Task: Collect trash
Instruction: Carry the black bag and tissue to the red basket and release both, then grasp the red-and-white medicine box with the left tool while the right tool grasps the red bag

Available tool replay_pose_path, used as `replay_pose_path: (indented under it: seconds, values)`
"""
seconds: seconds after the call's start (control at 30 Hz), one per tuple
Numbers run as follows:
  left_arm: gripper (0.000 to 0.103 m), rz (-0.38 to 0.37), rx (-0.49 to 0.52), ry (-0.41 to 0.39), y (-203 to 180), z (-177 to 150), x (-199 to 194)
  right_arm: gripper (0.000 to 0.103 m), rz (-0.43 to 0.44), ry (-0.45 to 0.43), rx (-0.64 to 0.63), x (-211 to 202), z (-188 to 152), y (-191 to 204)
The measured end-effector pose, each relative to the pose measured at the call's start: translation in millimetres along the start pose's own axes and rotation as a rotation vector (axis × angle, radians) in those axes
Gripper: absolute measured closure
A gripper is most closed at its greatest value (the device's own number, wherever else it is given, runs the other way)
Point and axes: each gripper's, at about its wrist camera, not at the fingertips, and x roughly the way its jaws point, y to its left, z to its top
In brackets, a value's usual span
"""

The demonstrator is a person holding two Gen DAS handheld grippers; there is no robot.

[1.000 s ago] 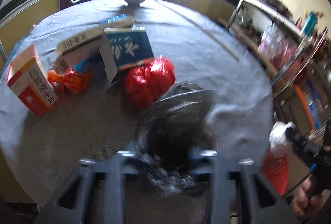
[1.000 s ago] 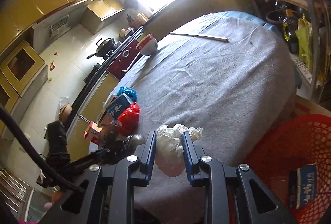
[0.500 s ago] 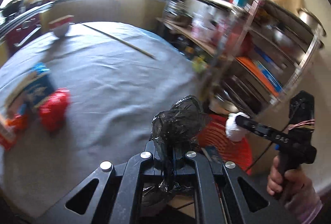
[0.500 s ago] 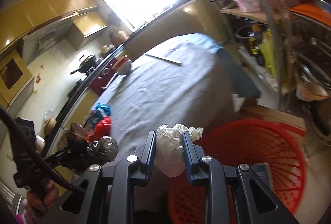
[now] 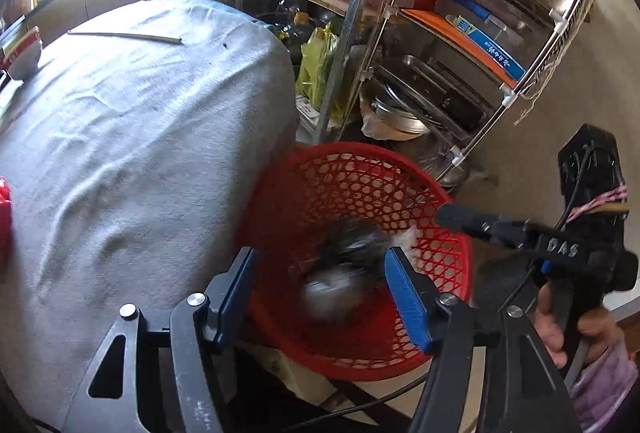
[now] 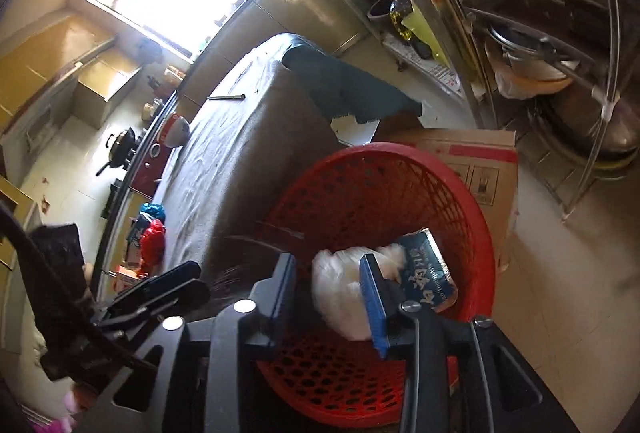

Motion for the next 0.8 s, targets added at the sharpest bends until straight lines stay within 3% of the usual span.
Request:
replay_pose_path:
  seconds: [0.07,0.33,0.67,0.8]
  values:
    - [0.036,0.017,-0.012,-0.017,7.6,-0.9,-9.3,0.041,0.003,-0.021,-0.008,-3.4,0.9,1.4]
    - [0.034,0.140,-0.133,-0.116,59.5,-21.5,-63.4,0.040,0.086,-0.094,-0.093,-5.9,5.9,38.8]
    - [0.032,0.450,-0.343,-0.257,163.1,-80.8,-156.0,0.040,0.189,-0.015,-0.223,34.0,1.3,118.1]
    - [0.027,0.559,-0.455,-0.304,214.8,-102.9,-188.5,0.040,0.213,0.031,-0.273,52.0,-6.1,147.5]
